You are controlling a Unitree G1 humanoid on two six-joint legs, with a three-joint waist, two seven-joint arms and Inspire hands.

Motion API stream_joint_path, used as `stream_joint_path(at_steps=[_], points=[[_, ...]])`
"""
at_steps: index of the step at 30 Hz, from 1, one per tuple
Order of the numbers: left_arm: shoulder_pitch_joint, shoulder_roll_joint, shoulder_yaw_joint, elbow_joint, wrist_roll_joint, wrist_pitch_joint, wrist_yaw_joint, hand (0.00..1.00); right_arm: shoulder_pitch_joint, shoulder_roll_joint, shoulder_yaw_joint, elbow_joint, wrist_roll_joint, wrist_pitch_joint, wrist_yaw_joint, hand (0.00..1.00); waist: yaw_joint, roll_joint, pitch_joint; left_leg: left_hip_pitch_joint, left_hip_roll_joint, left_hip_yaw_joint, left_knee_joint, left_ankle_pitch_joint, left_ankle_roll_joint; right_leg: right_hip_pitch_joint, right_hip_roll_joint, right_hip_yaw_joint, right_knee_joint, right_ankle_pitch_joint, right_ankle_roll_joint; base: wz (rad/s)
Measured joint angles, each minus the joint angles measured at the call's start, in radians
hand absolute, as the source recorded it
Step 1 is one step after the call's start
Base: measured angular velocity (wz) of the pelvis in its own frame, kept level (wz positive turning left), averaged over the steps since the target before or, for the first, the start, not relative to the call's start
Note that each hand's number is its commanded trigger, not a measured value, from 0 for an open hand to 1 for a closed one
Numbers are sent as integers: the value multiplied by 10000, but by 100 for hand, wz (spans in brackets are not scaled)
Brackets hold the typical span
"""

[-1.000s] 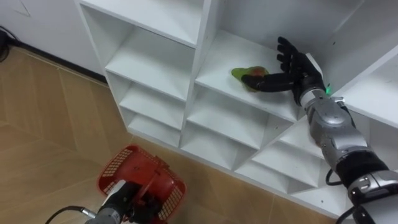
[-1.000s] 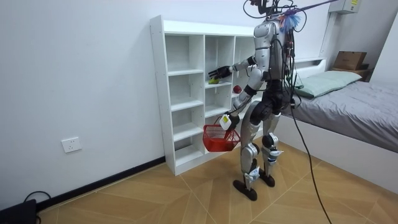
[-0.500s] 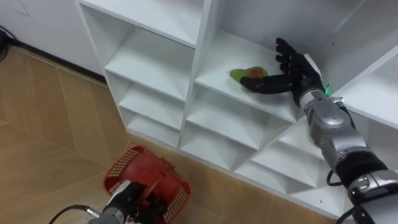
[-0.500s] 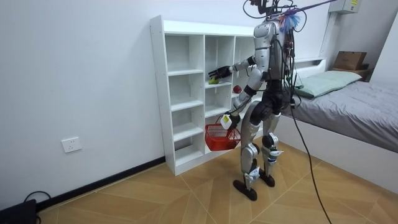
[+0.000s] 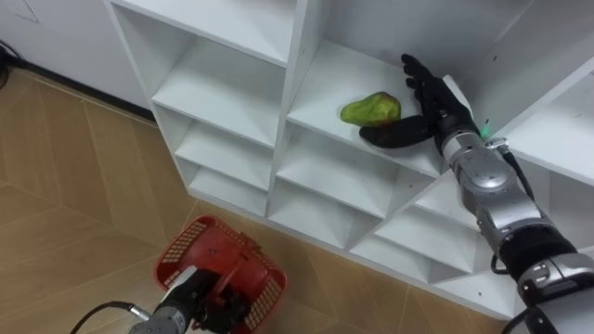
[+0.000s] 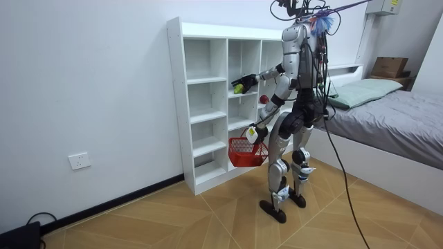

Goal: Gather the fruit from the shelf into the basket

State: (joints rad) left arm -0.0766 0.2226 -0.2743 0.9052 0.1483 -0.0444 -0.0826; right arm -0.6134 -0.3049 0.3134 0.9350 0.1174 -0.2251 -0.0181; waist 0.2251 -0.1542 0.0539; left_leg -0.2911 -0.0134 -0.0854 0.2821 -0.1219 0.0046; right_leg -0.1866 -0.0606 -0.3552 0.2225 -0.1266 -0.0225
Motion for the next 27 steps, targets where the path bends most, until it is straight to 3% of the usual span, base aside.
stream_joint_path(at_steps=[23,24,26,27], points=[[-172,-132,-44,28,-11,0,68,100,-166,-60,484,-158,-954,86,-583,0,271,97,-2,42,79,189,-483,373,-138,-433,-93,102,316,-70,-203,-2],[-180,-136,-44,36,-10,-1,72,100,-163,-59,486,-180,-1013,94,-599,21,270,97,-2,40,82,188,-488,376,-144,-437,-93,96,316,-73,-206,0],[-206,-146,-44,113,-7,-1,90,100,-161,-56,507,-265,-1212,158,-649,100,263,95,-4,41,91,189,-514,385,-158,-447,-89,92,314,-81,-218,0],[-206,-148,-44,122,-7,-1,90,100,-159,-56,514,-299,-1214,184,-658,100,262,95,-4,41,93,188,-518,387,-160,-449,-87,91,314,-83,-220,0]])
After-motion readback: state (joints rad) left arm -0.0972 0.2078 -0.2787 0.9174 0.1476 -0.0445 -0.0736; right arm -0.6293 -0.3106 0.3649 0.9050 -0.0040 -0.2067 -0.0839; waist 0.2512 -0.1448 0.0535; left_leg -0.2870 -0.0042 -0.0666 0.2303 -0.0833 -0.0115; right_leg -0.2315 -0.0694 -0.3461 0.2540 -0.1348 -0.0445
